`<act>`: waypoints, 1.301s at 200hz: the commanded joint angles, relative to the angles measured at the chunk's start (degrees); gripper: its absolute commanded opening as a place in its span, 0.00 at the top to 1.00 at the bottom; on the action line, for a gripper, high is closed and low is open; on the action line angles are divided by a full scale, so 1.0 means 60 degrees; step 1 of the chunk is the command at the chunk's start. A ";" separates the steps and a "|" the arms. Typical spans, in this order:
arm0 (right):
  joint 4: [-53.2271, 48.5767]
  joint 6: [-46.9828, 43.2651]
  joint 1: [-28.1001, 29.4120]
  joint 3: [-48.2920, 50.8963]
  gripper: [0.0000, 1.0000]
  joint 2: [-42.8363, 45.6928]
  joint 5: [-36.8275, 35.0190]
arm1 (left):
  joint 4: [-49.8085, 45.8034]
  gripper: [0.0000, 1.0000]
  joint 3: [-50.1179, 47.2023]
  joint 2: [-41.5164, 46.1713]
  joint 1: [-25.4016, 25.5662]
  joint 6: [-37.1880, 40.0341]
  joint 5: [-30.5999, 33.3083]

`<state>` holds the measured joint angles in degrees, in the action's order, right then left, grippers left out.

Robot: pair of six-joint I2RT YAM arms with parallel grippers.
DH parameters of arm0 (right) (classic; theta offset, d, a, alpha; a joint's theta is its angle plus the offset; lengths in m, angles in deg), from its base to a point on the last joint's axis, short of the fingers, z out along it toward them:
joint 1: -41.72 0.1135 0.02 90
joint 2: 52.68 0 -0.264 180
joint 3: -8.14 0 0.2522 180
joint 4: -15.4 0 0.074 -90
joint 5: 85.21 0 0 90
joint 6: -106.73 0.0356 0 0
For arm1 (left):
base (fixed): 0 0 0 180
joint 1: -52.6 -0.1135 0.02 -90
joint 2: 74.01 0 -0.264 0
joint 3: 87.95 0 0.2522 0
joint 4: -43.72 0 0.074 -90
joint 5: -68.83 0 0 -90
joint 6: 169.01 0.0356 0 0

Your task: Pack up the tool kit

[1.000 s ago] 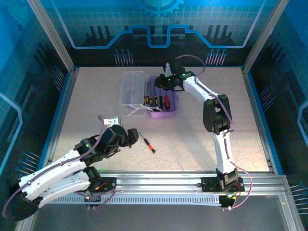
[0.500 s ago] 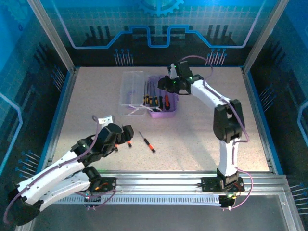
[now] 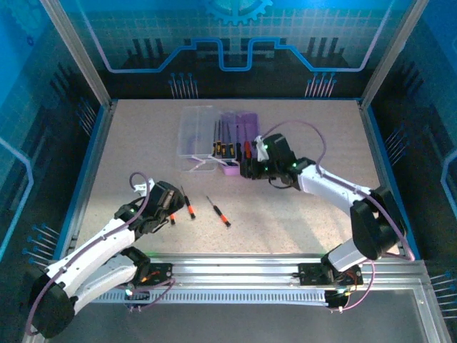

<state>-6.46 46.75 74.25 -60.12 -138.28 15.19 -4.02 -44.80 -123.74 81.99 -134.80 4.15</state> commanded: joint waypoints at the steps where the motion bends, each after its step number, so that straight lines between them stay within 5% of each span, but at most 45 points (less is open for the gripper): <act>1: 0.1024 -0.0967 0.0618 0.0835 0.65 0.0756 -0.1426 | 0.0154 0.19 -0.0064 -0.0493 -0.0112 -0.0084 -0.0294; 38: 0.2199 -0.0261 0.0895 0.1919 0.72 0.0691 -0.1829 | 0.0506 0.36 0.0034 -0.1825 -0.0150 -0.0020 -0.0202; 169: 0.2782 0.0299 0.1250 0.2389 0.68 0.0708 -0.1966 | 0.1639 0.52 0.0476 -0.4103 -0.1474 0.1571 -0.1670; 200: 0.2583 0.0211 0.1330 0.2337 0.67 0.0801 -0.2230 | 0.1594 0.76 0.0802 -0.4646 -0.1646 0.1934 -0.2062; 260: 0.2624 0.0241 0.1329 0.2424 0.66 0.0902 -0.2300 | 0.1222 0.85 0.1033 -0.4465 -0.1650 0.2250 -0.2234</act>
<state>8.99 47.82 81.42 -46.42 -134.41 2.73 -1.33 -40.01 -150.98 72.24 -123.00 -3.76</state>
